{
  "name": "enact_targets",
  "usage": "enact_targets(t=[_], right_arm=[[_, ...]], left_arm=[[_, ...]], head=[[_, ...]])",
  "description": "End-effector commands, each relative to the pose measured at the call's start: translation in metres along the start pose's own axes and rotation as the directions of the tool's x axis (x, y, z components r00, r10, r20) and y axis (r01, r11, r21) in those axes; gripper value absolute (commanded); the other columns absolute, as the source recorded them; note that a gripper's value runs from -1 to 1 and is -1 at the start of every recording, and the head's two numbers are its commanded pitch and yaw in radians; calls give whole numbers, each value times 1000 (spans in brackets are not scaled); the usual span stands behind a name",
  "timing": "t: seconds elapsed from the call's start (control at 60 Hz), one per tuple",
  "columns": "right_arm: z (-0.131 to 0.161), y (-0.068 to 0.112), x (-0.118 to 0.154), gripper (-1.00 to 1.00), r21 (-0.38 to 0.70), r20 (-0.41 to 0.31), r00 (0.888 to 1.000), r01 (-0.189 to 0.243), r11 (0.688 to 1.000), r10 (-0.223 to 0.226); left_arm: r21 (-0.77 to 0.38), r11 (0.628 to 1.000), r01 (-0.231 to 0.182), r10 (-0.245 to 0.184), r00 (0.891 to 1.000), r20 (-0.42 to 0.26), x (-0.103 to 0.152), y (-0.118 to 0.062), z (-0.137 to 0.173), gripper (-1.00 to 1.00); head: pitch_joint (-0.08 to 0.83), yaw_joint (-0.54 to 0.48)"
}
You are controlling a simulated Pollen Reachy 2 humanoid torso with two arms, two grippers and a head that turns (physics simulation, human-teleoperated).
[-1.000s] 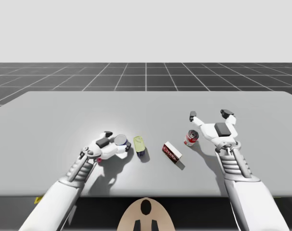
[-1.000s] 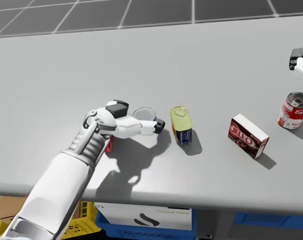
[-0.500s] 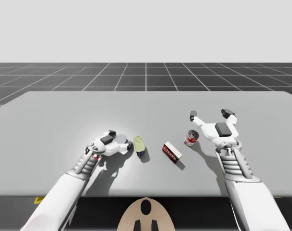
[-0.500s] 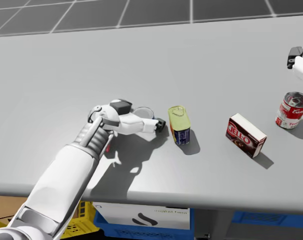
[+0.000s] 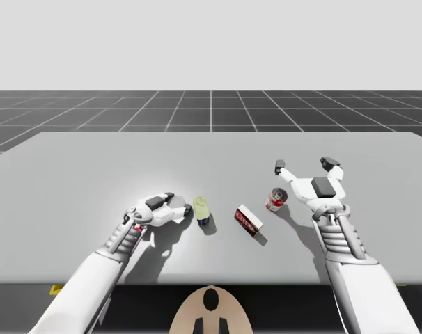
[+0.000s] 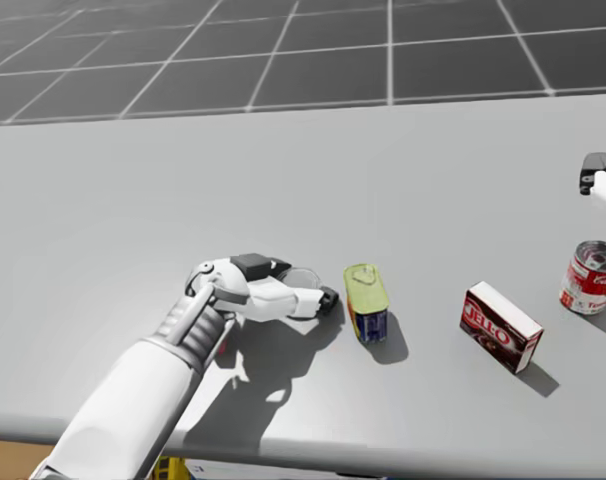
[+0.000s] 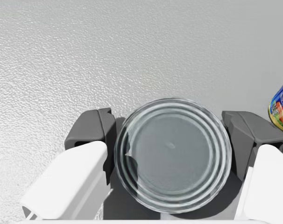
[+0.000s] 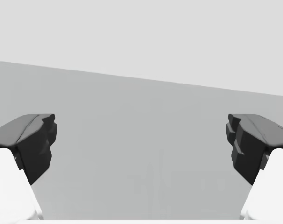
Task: Pick up the tuna fish can and lift it.
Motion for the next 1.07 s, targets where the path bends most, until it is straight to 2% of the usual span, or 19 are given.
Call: enact_targets(t=[0.017, 0.133, 0.3, 0.533, 0.75, 0.9, 0.917, 0.95, 0.967, 1.0, 1.017, 1.067], right_arm=[[0, 0, 0, -1000, -2, 2, 1000, 0, 1000, 0], [0, -1, 0, -1000, -3, 1, 1000, 1, 1000, -1], [0, -2, 1, -1000, -7, 0, 1000, 4, 1000, -4], [-1, -4, 1, -1000, -12, 0, 1000, 9, 1000, -9], [-2, -6, 2, -1000, -16, 0, 1000, 11, 1000, -11], [-3, -6, 1, -1000, -16, -3, 1000, 12, 1000, -12], [-3, -6, 1, -1000, -14, -5, 1000, 13, 1000, -13], [-3, -6, 1, -1000, -13, -7, 1000, 15, 1000, -15], [-3, -6, 1, -1000, -11, -9, 1000, 21, 1000, -21], [-3, -6, 1, -1000, -9, -8, 1000, 21, 1000, -22], [-3, -6, 1, -1000, -9, -7, 1000, 19, 1000, -19], [-3, -6, 1, -1000, -4, -11, 1000, 26, 1000, -26]], left_arm=[[-9, 1000, 16, -17, 995, -96, -21, -3, -5, 1000], [-6, 1000, 26, -26, 995, -98, -22, -4, -5, 1000], [-9, 999, 39, -40, 995, -93, -17, -6, 0, 1000], [26, 997, 69, -69, 998, -2, 20, 0, 34, 1000], [80, 992, 93, -101, 990, 96, 59, 9, 74, 1000], [133, 984, 115, -139, 973, 185, 95, 12, 110, 1000], [152, 981, 119, -150, 966, 209, 103, 12, 119, 1000], [164, 979, 122, -158, 961, 227, 109, 12, 126, 1000], [178, 977, 121, -165, 952, 256, 118, 11, 137, 1000], [190, 974, 123, -173, 946, 275, 124, 11, 144, 1000], [206, 971, 121, -181, 935, 305, 133, 9, 155, 1000], [226, 967, 119, -192, 922, 336, 141, 8, 166, 1000]], head=[[486, 194], [396, 193], [343, 196], [331, 191], [328, 185], [321, 189], [320, 191], [319, 191], [317, 192], [317, 193], [315, 192], [314, 193]])
